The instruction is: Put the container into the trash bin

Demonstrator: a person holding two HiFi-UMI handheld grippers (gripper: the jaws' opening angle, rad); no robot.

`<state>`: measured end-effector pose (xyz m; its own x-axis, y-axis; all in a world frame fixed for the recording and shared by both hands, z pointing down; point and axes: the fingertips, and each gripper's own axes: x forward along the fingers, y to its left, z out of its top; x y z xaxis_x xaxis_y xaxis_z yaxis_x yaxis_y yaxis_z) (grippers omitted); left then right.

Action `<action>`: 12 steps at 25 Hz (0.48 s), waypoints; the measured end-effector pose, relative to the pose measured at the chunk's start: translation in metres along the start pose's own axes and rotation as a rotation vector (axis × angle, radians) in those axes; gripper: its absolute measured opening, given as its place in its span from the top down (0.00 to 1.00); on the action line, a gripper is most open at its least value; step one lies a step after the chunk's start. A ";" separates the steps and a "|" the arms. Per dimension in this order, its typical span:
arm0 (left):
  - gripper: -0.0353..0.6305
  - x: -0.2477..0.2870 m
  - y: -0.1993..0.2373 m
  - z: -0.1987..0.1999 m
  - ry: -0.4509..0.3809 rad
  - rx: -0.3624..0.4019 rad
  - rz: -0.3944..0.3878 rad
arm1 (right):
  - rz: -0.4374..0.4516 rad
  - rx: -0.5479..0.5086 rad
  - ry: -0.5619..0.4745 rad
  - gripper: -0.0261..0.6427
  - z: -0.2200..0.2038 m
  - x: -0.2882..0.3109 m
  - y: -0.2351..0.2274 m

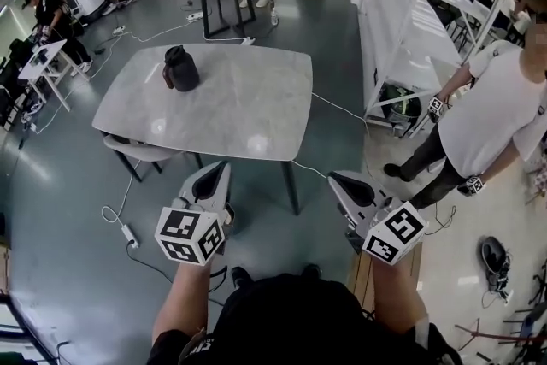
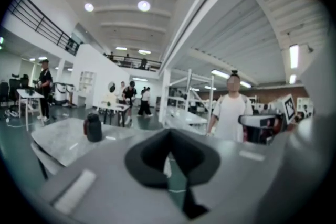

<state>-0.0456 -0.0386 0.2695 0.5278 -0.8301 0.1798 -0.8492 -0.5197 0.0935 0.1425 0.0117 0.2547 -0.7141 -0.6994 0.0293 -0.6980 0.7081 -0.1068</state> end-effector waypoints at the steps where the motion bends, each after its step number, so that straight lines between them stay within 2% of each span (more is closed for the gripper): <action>1: 0.94 0.000 0.003 0.004 -0.012 0.001 0.004 | 0.003 -0.026 0.006 0.97 0.000 0.002 0.004; 7: 0.94 -0.006 0.023 0.016 -0.045 0.001 0.022 | 0.008 -0.061 0.000 0.97 0.001 0.027 0.025; 12: 0.94 -0.014 0.033 0.007 -0.034 -0.008 0.035 | 0.005 -0.039 -0.038 0.97 0.007 0.033 0.029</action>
<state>-0.0810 -0.0455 0.2627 0.4983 -0.8540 0.1496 -0.8670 -0.4891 0.0957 0.0991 0.0086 0.2453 -0.7155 -0.6985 -0.0094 -0.6965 0.7144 -0.0677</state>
